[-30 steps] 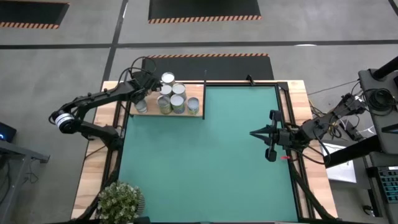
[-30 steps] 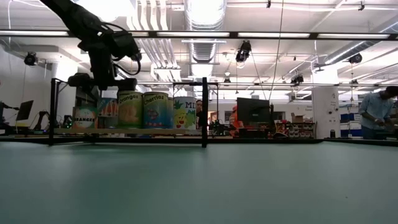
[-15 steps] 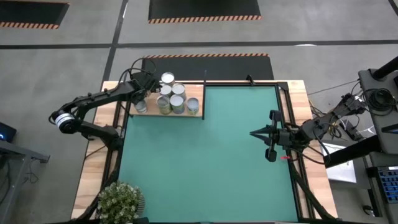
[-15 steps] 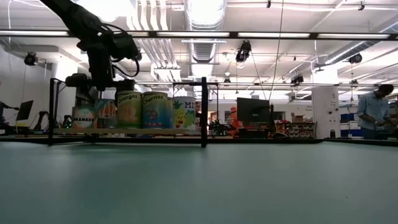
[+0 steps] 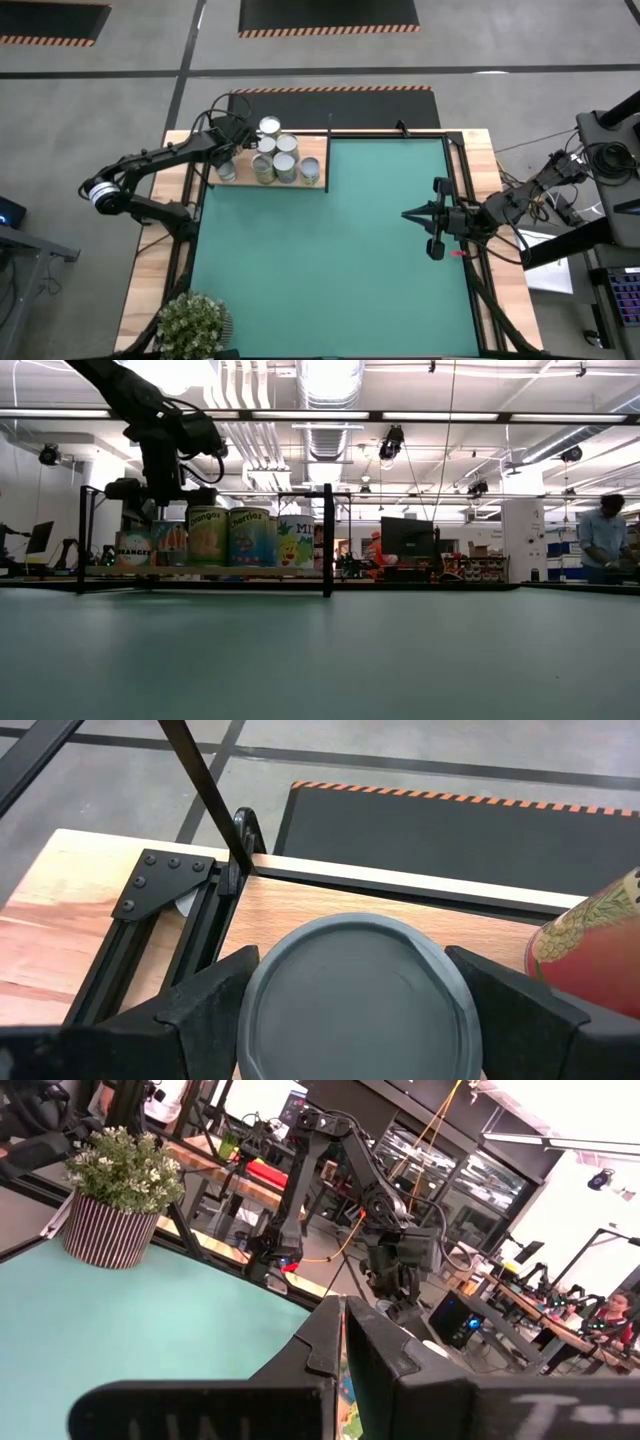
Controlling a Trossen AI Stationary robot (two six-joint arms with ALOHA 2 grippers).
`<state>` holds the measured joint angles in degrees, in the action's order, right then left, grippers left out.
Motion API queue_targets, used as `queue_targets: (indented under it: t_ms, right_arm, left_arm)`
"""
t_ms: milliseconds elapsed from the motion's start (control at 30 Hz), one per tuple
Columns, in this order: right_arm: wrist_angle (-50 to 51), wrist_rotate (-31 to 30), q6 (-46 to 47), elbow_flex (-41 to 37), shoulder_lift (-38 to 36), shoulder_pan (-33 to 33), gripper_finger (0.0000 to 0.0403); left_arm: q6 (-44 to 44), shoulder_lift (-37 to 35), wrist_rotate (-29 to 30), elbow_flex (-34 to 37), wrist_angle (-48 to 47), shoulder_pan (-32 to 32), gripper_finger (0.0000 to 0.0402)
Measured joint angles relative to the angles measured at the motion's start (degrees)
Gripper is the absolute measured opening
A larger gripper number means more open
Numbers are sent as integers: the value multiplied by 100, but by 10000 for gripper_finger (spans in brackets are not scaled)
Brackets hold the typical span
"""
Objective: Pick and place cans onto a shelf
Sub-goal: Put the canned carrots on the shelf
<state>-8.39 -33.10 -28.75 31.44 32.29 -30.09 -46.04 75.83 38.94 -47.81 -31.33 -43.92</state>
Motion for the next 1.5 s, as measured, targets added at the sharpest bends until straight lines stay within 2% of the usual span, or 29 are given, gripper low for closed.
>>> queue_targets:
  t_ms: [600, 767, 933, 1333, 1500]
  right_arm:
    - [14, 0, 2, 0, 0, 0, 9]
    - [14, 0, 2, 0, 0, 0, 9]
    - [10, 0, -28, 0, 0, -2, 9]
    - [5, 0, -36, 0, 0, 0, 9]
    - [4, 0, -33, 0, 0, 0, 9]
  left_arm:
    - [-54, 0, -33, -1, -3, 2, 297]
    - [314, -44, -235, -186, -37, 38, 297]
    - [762, -101, -408, -630, -196, 119, 295]
    - [1413, -116, -423, -2469, -2198, 144, 265]
    - [1864, -122, -1004, -2983, -2484, 209, 240]
